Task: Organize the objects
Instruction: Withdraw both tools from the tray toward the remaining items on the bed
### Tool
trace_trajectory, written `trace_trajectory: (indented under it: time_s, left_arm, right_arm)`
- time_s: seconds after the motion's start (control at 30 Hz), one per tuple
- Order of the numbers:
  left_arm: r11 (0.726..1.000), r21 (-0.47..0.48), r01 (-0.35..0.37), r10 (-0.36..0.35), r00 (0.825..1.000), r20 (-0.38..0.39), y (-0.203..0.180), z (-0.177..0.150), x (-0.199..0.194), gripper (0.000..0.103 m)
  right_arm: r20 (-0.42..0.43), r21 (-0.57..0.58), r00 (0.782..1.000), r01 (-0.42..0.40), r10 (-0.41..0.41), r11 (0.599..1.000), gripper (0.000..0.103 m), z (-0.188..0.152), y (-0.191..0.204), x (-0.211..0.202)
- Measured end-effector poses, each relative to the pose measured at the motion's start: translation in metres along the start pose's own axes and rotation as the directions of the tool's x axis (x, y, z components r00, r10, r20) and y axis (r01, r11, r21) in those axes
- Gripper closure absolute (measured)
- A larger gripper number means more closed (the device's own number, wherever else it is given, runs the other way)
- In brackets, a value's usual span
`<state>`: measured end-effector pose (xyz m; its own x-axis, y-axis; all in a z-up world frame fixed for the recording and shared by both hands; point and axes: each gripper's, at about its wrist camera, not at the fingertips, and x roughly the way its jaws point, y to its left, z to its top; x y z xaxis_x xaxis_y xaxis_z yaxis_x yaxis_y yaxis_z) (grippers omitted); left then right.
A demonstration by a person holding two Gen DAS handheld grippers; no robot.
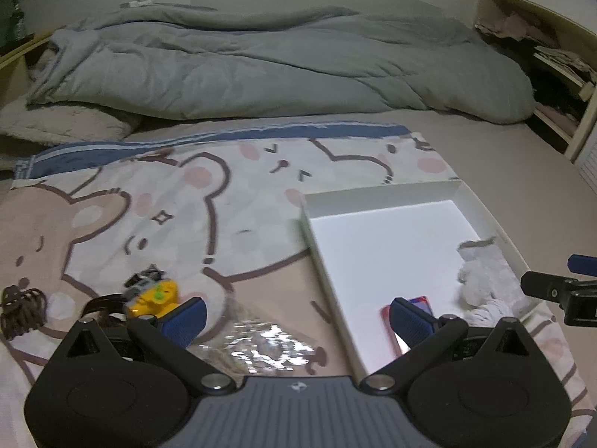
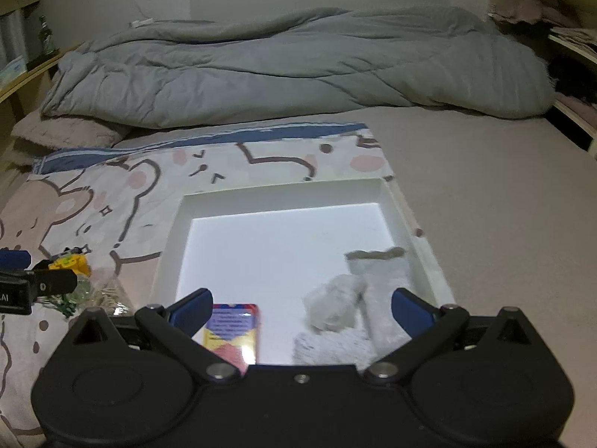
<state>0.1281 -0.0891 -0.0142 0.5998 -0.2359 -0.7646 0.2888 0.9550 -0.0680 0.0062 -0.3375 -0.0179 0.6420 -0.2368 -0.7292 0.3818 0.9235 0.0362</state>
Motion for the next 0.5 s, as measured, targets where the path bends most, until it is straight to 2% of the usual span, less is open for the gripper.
trace_trajectory:
  time_s: [0.5]
  left_arm:
    - [0.991,-0.09,-0.099,0.102,0.994,0.034,0.084,-0.001,-0.018,0.0]
  right_arm:
    - [0.01,-0.061,0.993,-0.114,0.115,0.992,0.0,0.023,0.08,0.02]
